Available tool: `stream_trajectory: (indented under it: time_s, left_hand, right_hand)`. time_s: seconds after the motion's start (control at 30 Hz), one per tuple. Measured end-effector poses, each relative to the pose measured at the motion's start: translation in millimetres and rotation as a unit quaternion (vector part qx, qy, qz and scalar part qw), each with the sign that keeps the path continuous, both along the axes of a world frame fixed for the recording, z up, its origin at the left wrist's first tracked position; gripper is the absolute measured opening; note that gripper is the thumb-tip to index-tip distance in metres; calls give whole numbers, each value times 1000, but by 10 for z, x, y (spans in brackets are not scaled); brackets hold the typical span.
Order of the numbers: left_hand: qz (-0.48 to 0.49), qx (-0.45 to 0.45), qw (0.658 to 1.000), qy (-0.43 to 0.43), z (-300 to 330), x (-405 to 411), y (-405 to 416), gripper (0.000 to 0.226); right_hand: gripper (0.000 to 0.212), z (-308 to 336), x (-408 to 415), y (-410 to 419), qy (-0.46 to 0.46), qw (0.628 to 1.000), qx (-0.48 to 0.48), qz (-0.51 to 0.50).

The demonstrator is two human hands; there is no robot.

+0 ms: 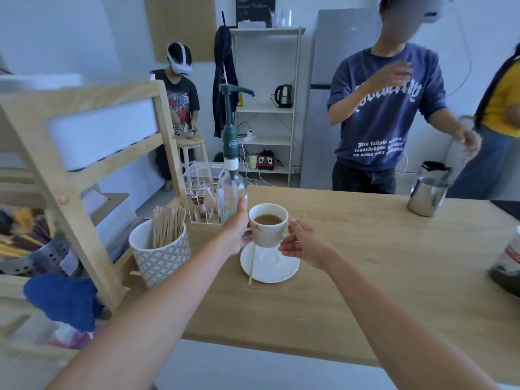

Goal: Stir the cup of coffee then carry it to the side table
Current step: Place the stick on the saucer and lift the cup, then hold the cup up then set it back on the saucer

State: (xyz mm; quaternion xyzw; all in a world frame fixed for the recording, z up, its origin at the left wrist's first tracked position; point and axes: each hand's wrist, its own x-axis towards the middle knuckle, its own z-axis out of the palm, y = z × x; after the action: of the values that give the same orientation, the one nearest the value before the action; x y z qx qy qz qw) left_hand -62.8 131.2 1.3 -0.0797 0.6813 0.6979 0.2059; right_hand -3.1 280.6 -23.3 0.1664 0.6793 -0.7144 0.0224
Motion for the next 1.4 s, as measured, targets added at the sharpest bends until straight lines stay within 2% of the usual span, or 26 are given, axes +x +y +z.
stream_trajectory:
  time_s: [0.2, 0.37, 0.4, 0.47, 0.6, 0.67, 0.7, 0.77, 0.87, 0.93, 1.1, 1.17, 1.33, 1.4]
  left_hand:
    - [-6, -27, 998, 63, 533, -55, -4, 80]
    - [-19, -91, 989, 111, 1011, -117, 3, 74]
    - [-18, -90, 984, 152, 1288, -157, 3, 73]
    - [-8, -88, 983, 164, 1426, -237, 29, 72]
    - [-17, -127, 977, 173, 1450, -347, -11, 90]
    - [7, -212, 943, 256, 1457, -323, -25, 85]
    - [45, -253, 909, 329, 1490, -318, -39, 81]
    - [146, -275, 826, 469, 1622, -303, -68, 68]
    - [214, -289, 748, 558, 1845, -493, -133, 59]
    - [189, -337, 733, 560, 2055, -641, -122, 51]
    - [49, -418, 776, 470, 2564, -873, -69, 63]
    - [-8, -452, 782, 429, 2655, -922, -46, 65]
    - [-95, -506, 772, 373, 2669, -994, 100, 63]
    - [-113, -534, 755, 364, 2633, -1057, 135, 64]
  right_hand:
    - [32, 491, -42, -6, 52, 998, 17, 13]
    - [35, 972, -149, 3, 99, 994, 45, 13]
    - [36, 1244, -201, -11, 130, 990, 56, 10]
    - [36, 1384, -256, 4, 146, 988, 56, 12]
    - [35, 1449, -281, -28, 144, 986, 78, 17]
    - [35, 1501, -286, -23, 141, 986, 87, 11]
    - [35, 1549, -275, -33, 142, 985, 96, 9]
    - [35, 1614, -284, -38, 146, 985, 96, 10]
    - [34, 1676, -294, -58, 153, 984, 94, 11]
    - [34, 1702, -324, -51, 155, 983, 98, 9]
    - [34, 1767, -410, 2, 160, 982, 100, 3]
    - [33, 1787, -440, 12, 161, 982, 101, 2]
    - [33, 1840, -483, 27, 168, 981, 96, 3]
    - [33, 1856, -504, 28, 175, 980, 93, 4]
